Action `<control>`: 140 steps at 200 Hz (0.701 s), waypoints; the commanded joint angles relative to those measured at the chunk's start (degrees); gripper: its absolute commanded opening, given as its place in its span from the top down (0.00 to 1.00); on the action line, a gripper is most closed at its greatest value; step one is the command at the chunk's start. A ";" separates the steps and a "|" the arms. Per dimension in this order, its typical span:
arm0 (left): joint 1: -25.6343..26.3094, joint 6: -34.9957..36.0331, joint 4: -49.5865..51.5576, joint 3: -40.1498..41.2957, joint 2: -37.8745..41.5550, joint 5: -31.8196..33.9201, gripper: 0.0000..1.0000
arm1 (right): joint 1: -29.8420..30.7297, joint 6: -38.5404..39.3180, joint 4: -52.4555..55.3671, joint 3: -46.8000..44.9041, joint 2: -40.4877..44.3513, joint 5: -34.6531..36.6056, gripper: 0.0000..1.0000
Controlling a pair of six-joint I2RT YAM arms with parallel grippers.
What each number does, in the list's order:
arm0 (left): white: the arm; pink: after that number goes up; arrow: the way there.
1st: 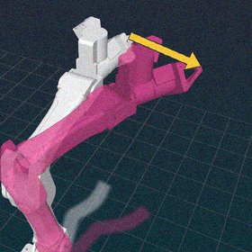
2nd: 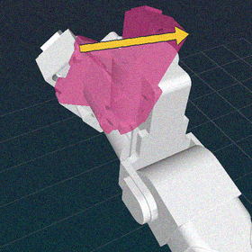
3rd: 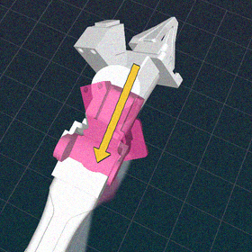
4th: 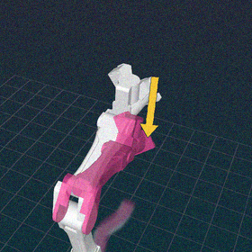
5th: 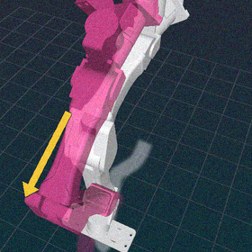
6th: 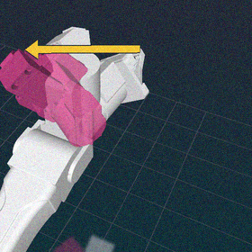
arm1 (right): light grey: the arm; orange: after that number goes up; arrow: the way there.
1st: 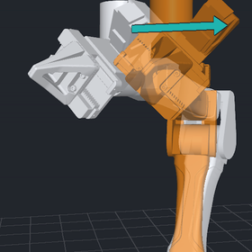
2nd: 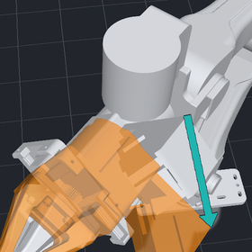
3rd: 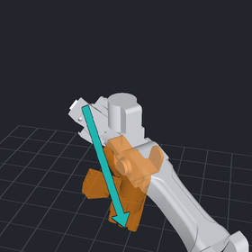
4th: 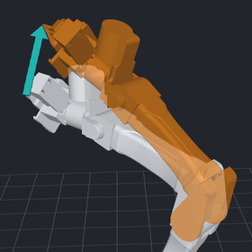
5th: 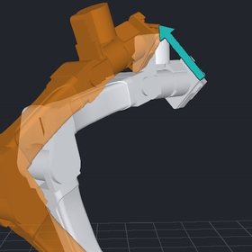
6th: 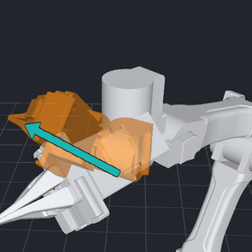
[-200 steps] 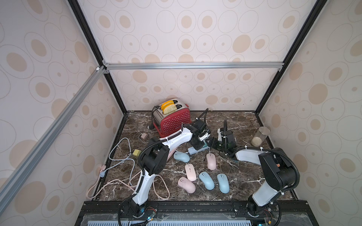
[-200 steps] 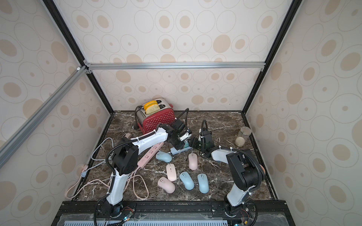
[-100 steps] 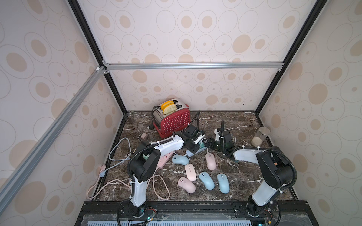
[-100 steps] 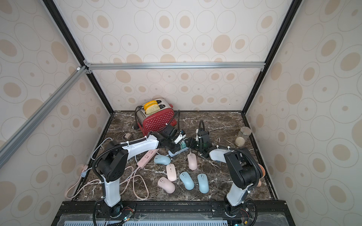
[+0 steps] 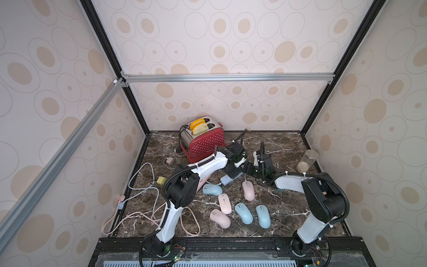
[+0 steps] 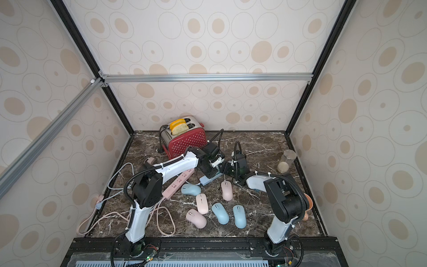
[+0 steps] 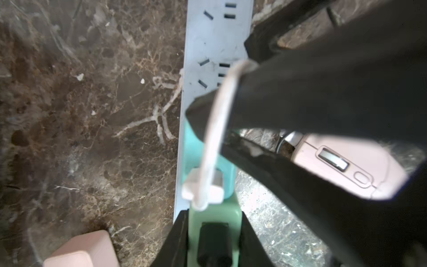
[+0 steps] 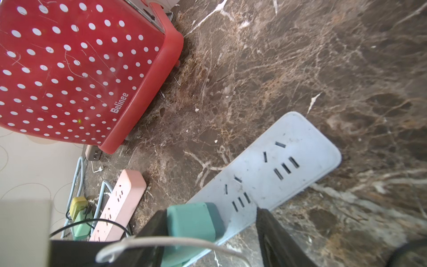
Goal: Unplug the wireless mouse
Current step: Remove the plug from the socket, then place the plug at the center of the board.
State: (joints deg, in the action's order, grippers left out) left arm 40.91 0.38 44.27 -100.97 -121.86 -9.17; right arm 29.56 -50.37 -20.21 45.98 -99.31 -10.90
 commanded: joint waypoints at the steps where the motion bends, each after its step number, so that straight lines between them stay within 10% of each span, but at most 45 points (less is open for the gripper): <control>1: -2.02 -6.19 -14.18 1.25 7.89 -11.71 1.00 | 2.45 2.47 21.00 -4.81 -6.11 0.34 0.36; 49: 3.19 -1.96 -29.50 14.44 15.29 -3.58 1.00 | 2.61 2.11 20.33 -4.87 -6.53 0.08 0.36; 91: 4.14 -4.85 -11.04 -4.24 1.22 -1.25 1.00 | 2.69 2.81 21.81 -4.49 -5.64 1.19 0.36; 140: 4.19 -3.60 -12.65 -6.71 2.02 2.33 1.00 | 2.65 2.21 21.17 -4.84 -6.42 1.49 0.36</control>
State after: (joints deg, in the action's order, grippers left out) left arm 43.18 -2.13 49.54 -104.64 -123.35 -5.48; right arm 30.57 -50.15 -19.97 46.02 -99.33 -10.35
